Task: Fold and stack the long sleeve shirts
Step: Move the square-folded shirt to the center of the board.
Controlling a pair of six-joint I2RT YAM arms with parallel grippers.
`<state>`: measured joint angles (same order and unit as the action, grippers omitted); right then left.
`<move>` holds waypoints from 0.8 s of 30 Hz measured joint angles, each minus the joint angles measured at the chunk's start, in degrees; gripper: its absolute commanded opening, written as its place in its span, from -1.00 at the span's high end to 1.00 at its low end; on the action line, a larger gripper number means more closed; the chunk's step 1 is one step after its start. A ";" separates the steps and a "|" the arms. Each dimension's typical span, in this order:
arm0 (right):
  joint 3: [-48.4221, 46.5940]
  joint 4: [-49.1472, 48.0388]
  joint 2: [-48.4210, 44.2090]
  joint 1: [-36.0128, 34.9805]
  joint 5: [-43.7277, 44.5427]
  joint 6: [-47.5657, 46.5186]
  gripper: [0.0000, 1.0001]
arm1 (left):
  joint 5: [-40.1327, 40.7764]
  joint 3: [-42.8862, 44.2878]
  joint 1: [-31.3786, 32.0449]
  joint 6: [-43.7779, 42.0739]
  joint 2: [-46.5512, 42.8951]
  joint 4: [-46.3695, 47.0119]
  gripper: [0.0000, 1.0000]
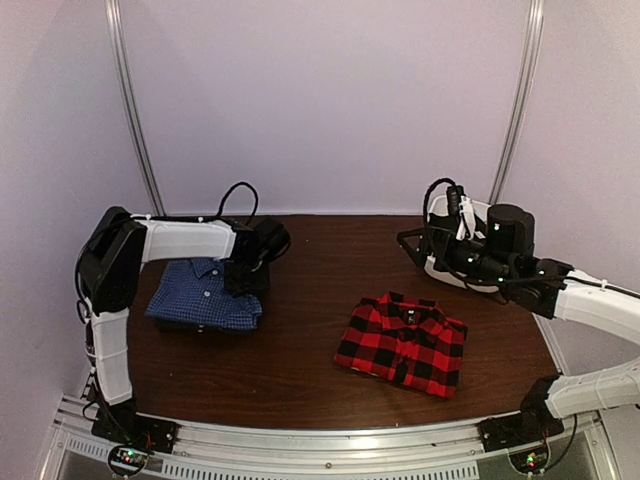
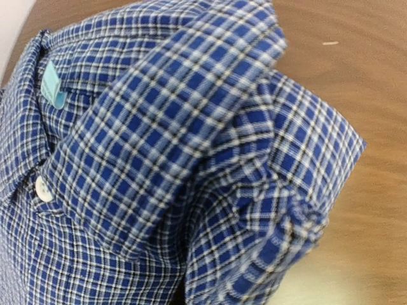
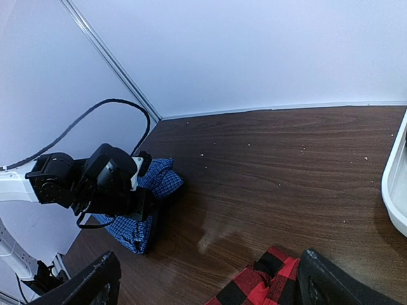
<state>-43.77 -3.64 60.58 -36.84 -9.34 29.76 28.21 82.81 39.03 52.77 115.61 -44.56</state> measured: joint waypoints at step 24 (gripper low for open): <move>0.66 7.76 -3.98 0.24 1.70 -3.87 -1.00 | -21.55 34.71 6.60 8.22 23.69 9.70 0.94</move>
<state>-43.11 4.12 56.60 -36.60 -7.64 25.89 6.66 117.51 45.63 60.99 139.31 -34.85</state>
